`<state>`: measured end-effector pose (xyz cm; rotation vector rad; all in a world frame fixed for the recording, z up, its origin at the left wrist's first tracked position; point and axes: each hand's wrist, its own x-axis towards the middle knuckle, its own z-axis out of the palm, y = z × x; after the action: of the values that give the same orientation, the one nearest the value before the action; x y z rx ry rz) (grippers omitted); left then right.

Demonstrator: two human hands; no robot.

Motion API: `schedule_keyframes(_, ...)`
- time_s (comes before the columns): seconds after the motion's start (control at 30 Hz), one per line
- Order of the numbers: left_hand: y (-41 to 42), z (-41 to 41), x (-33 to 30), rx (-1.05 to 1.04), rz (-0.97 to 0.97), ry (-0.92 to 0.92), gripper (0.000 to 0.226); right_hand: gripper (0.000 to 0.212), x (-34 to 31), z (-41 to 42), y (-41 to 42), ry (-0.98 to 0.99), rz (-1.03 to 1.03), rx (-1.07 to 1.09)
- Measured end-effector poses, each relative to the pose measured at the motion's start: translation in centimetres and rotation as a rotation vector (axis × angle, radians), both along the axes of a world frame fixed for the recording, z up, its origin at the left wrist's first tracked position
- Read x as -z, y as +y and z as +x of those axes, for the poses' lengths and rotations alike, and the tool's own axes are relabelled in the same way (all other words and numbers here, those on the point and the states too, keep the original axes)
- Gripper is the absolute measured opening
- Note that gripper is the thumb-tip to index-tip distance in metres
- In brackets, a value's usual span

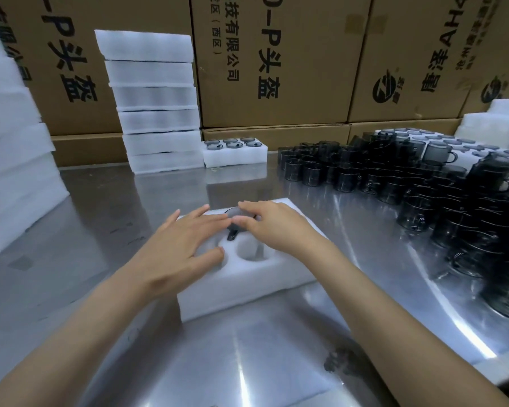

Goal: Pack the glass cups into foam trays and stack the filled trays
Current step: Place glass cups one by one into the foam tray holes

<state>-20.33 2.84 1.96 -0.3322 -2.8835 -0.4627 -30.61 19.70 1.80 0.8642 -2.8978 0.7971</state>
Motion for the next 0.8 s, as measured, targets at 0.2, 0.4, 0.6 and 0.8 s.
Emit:
schedule_keyframes(0.2,0.0,-0.4,0.0,-0.01,-0.05,-0.016,0.071,0.052,-0.1,0.2,-0.1,0.007,0.187,-0.01)
schedule_keyframes(0.4,-0.2,-0.1,1.4,-0.008,0.002,-0.029,0.069,0.054,0.1,0.2,0.0,0.008,0.196,-0.015)
schedule_keyframes(0.6,0.1,0.6,3.1,-0.023,0.367,0.255,0.062,0.048,0.3,1.2,0.8,0.305,-0.118,0.112)
schedule_keyframes(0.8,-0.3,1.4,3.6,0.014,0.423,0.343,0.056,0.034,-0.3,-1.5,6.3,0.501,-0.363,0.485)
